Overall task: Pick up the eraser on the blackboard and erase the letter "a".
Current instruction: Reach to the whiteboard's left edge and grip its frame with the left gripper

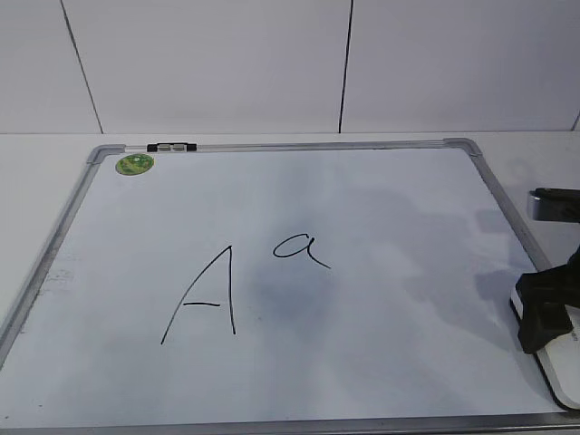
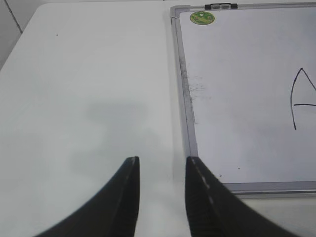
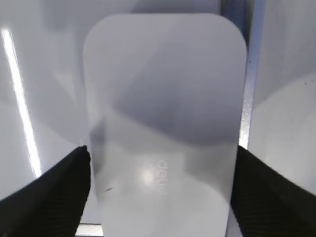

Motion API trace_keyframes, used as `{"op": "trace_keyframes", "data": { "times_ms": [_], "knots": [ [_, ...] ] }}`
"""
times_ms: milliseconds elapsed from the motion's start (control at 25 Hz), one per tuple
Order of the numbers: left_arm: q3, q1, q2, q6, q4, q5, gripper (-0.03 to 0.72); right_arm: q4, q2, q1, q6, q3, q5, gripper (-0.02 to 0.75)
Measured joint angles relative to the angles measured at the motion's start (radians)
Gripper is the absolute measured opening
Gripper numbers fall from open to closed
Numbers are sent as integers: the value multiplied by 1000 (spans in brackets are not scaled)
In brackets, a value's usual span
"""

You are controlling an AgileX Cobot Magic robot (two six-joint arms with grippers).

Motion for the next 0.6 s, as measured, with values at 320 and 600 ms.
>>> {"op": "trace_keyframes", "data": {
  "times_ms": [320, 600],
  "knots": [
    [0, 0, 0, 0, 0, 0, 235, 0, 0, 0, 0, 0, 0, 592],
    [0, 0, 0, 0, 0, 0, 235, -8, 0, 0, -2, 0, 0, 545]
  ]
}}
